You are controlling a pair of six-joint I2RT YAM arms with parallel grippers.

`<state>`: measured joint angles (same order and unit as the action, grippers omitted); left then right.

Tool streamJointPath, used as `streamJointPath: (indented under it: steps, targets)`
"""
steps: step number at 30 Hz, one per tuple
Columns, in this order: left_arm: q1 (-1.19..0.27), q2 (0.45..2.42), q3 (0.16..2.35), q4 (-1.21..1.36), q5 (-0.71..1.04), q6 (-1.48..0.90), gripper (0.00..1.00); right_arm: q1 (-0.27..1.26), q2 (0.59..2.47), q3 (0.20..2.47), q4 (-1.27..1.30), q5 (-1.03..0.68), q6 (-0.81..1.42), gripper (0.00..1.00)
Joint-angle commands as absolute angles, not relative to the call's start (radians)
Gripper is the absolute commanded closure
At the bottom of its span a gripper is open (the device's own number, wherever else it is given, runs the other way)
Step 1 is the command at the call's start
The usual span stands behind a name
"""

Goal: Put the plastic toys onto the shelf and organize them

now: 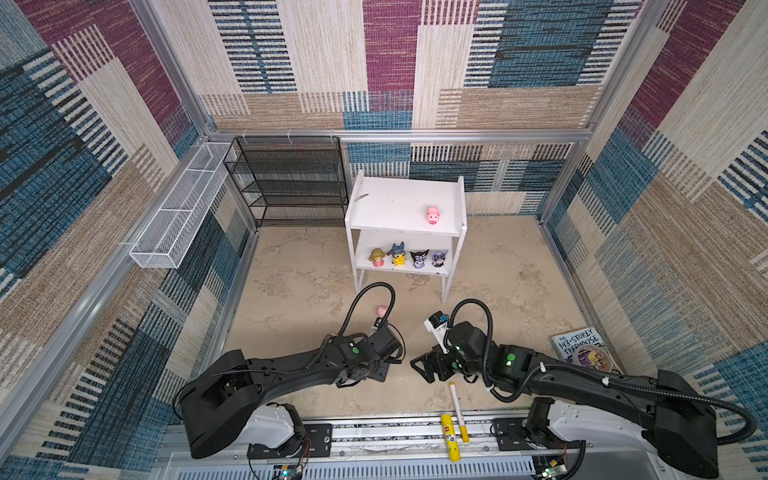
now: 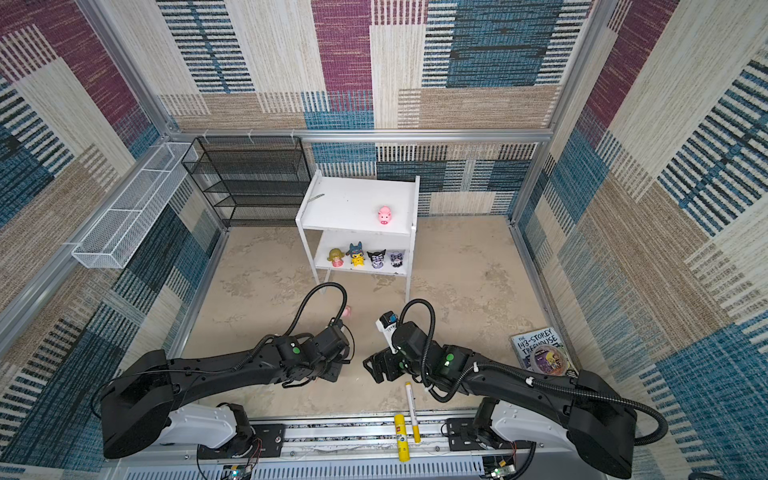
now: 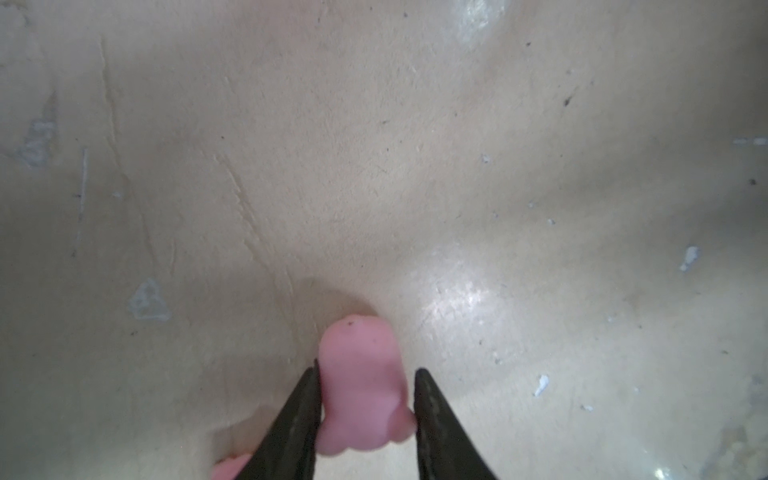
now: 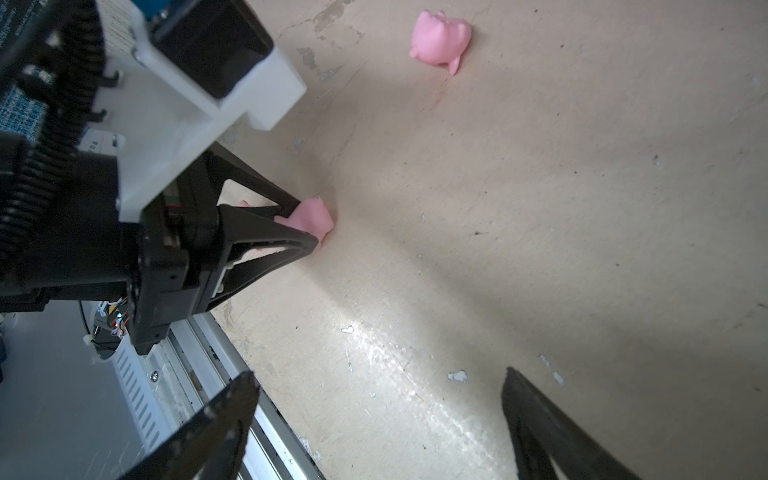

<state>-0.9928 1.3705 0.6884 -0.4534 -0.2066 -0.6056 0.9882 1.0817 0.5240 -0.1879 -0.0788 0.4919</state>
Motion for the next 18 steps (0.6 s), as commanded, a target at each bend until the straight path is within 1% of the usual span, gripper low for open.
streamJointPath:
  steps: [1,11,14,18]
  targets:
    - [-0.993,1.375,0.698,-0.463,-0.218,-0.579,0.62,0.989,1.077,0.526,-0.179,-0.075,0.484,0.07]
    - [-0.993,1.325,0.786,-0.582,-0.267,-0.509,0.63,0.989,1.072,0.532,-0.19,-0.064,0.469,0.07]
    - [-0.993,1.296,0.847,-0.648,-0.266,-0.463,0.63,0.989,1.07,0.534,-0.201,-0.052,0.467,0.07]
    - [-0.991,1.258,0.985,-0.784,-0.277,-0.385,0.63,0.989,1.052,0.527,-0.222,-0.036,0.468,0.07]
